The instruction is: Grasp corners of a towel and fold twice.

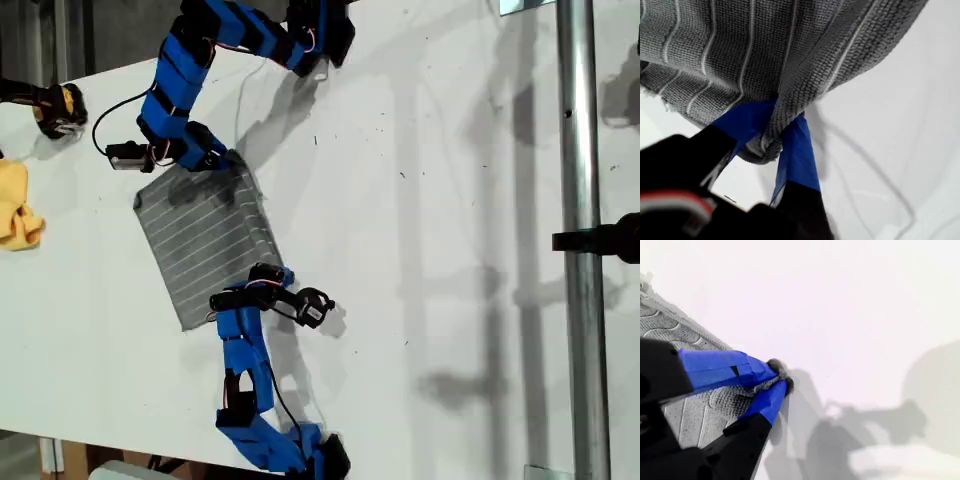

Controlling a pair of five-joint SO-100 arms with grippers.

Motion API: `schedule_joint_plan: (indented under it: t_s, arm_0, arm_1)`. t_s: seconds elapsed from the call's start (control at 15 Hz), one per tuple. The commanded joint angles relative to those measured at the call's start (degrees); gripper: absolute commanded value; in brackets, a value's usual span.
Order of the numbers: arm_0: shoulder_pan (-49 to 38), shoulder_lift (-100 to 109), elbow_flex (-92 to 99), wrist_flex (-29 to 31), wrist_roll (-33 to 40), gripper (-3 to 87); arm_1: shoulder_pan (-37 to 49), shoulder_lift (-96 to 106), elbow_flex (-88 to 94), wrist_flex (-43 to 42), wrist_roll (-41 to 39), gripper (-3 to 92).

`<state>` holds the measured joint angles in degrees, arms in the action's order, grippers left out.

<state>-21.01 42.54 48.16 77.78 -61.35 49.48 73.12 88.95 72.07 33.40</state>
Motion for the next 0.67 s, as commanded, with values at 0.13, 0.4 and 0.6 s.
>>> schedule_joint_plan:
  t_s: [0.13, 0.4, 0.6]
  arm_0:
    - [2.5, 4.8, -2.4, 3.0, -1.2, -0.8]
    - [9.4, 17.1, 0.7, 10.8, -4.2, -0.8]
    - [11.2, 18.5, 2.5, 12.0, -6.2, -0.8]
  arm_1:
    - [0.1, 3.4, -3.0, -0.5, 0.1, -0.2]
    - [0.2, 4.8, -3.0, 0.0, 0.0, -0.2]
    - [-4.0, 5.2, -3.3, -0.1, 1.8, -0.2]
